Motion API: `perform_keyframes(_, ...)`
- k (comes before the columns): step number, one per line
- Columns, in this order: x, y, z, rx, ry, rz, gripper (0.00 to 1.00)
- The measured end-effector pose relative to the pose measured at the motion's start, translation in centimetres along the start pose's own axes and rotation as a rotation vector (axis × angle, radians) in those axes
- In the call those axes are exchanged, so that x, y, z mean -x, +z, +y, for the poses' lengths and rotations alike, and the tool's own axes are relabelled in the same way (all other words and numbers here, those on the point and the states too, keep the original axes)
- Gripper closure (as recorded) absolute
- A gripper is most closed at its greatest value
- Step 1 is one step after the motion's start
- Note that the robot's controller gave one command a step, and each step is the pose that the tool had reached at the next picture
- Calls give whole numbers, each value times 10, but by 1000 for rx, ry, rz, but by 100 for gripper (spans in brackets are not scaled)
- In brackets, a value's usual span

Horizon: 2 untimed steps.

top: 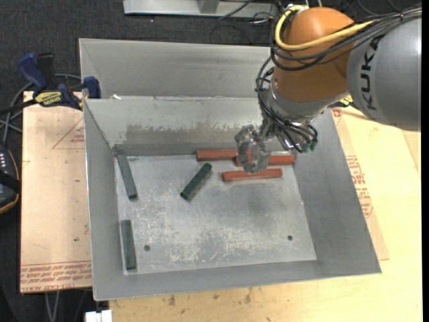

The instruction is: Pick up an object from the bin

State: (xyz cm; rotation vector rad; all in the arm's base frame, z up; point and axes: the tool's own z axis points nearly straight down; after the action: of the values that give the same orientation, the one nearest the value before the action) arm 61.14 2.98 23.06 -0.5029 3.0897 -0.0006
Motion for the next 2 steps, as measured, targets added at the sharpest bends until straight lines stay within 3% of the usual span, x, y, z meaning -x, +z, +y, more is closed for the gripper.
perform_keyframes(1, -1, 3, 0, 2, 1, 6, 0)
perform_keyframes(2, 19, 102, 1, 2, 283, 13, 0)
